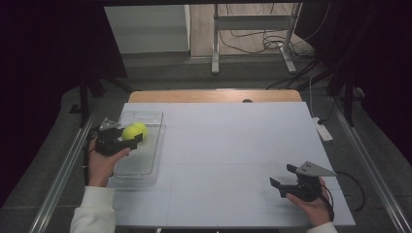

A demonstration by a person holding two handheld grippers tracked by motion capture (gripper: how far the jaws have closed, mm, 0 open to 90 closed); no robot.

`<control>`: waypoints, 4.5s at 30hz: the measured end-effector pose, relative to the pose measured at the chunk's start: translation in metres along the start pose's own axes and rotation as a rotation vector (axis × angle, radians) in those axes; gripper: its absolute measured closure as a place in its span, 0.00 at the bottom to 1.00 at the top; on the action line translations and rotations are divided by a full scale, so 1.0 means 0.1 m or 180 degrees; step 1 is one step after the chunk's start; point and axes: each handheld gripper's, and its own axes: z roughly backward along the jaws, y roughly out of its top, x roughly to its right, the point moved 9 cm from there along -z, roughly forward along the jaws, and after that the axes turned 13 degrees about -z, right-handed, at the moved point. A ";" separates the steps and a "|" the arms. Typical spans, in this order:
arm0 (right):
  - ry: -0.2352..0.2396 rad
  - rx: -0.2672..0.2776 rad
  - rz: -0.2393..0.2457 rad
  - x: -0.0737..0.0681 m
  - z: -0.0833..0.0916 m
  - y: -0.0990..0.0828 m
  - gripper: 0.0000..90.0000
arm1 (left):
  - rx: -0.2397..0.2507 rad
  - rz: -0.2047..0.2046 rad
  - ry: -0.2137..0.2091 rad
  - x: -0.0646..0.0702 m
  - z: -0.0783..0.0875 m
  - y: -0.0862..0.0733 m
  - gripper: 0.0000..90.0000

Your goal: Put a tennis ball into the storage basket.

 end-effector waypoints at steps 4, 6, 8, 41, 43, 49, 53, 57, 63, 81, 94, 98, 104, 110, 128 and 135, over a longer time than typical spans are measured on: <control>0.0004 -0.0001 -0.0003 0.00 0.00 0.00 0.15 | -0.0061 0.0010 0.0007 -0.03 -0.03 -0.04 0.30; 0.0000 -0.0001 -0.0002 0.00 0.00 0.00 0.15 | -0.0090 0.0007 0.0015 -0.04 -0.03 -0.06 0.30; -0.0001 -0.0002 -0.0003 0.00 0.00 0.00 0.15 | -0.0129 0.0001 0.0043 -0.05 -0.04 -0.08 0.30; 0.0006 -0.0004 -0.0018 0.01 -0.01 -0.01 0.15 | -0.0661 0.0017 0.0199 -0.14 -0.25 -0.32 0.30; 0.0008 -0.0003 -0.0019 0.01 -0.01 -0.01 0.15 | -0.0693 0.0003 0.0186 -0.14 -0.26 -0.34 0.30; 0.0009 -0.0001 -0.0019 0.01 0.00 0.00 0.15 | -0.0741 0.0000 0.0190 -0.13 -0.28 -0.35 0.30; 0.0011 -0.0002 -0.0017 0.01 0.00 -0.01 0.15 | -0.0772 -0.0026 0.0178 -0.12 -0.29 -0.36 0.30; 0.0008 -0.0004 -0.0017 0.01 0.00 -0.01 0.15 | -0.0768 -0.0017 0.0182 -0.12 -0.29 -0.36 0.29; 0.0009 -0.0006 -0.0016 0.01 0.00 -0.01 0.15 | -0.0779 -0.0024 0.0187 -0.12 -0.29 -0.36 0.29; 0.0014 0.0001 -0.0016 0.02 0.00 0.00 0.15 | -0.0258 -0.0017 0.0052 -0.01 -0.09 -0.09 0.18; 0.0039 0.0009 -0.0064 0.05 -0.01 0.00 0.15 | 0.0247 0.0007 -0.0493 0.33 0.05 0.10 0.17; 0.0041 0.0021 -0.0080 0.06 0.01 0.00 0.15 | 0.0334 0.0004 -0.0615 0.45 0.11 0.11 0.18; 0.0042 0.0021 -0.0085 0.06 0.02 -0.01 0.15 | 0.0327 -0.0039 -0.0635 0.58 0.12 0.04 0.18; 0.0050 0.0024 -0.0091 0.06 0.03 -0.01 0.15 | 0.0301 -0.0046 -0.0651 0.62 0.13 -0.08 0.18; 0.0024 0.0066 -0.0145 0.11 0.07 -0.01 0.15 | 0.0518 -0.0271 -0.0701 0.85 0.28 -0.35 0.17; 0.0095 0.0103 -0.0123 0.04 0.09 0.01 0.15 | 0.0519 -0.0334 -0.0687 0.93 0.32 -0.50 0.17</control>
